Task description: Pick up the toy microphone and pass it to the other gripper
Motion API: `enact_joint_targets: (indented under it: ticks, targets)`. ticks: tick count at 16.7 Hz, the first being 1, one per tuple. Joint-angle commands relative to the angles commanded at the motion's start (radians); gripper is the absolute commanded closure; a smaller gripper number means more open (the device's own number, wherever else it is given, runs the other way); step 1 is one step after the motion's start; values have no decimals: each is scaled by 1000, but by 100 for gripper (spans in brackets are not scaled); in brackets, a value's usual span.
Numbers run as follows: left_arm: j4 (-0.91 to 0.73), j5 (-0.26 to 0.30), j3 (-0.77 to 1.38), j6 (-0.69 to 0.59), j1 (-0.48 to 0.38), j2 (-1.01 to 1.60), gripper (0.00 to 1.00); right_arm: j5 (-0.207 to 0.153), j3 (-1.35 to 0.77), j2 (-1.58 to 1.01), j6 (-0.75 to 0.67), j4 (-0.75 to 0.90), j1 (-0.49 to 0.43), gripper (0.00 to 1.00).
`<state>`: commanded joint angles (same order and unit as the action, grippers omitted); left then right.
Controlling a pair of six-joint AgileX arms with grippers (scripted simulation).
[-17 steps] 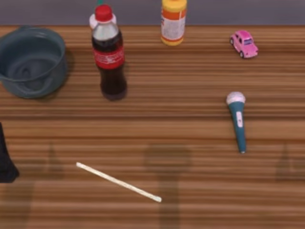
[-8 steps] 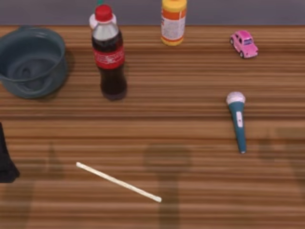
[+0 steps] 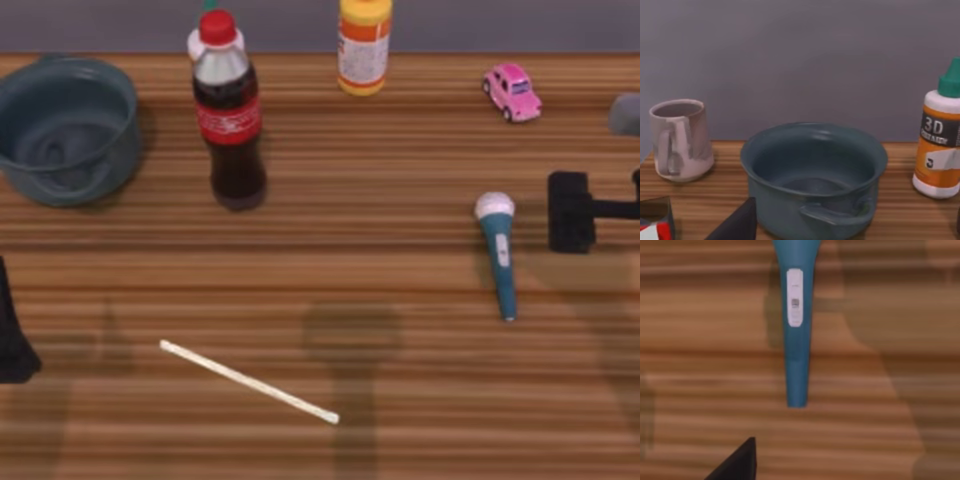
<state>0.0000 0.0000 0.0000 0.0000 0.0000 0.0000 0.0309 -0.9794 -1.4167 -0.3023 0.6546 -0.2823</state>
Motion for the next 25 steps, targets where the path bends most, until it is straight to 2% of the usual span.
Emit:
enact_joint_targets:
  ticks: [7, 15, 18, 25]
  targets:
    - [0, 0, 0, 0, 0, 0, 0, 10, -350, -473, -106, 216, -98, 0]
    - [0, 0, 0, 0, 0, 0, 0, 11, -419, -557, -125, 252, -112, 0]
    - [0, 0, 0, 0, 0, 0, 0, 12, -403, -586, -123, 213, -113, 0]
    - [0, 0, 0, 0, 0, 0, 0, 13, -310, -758, -120, -61, -108, 0]
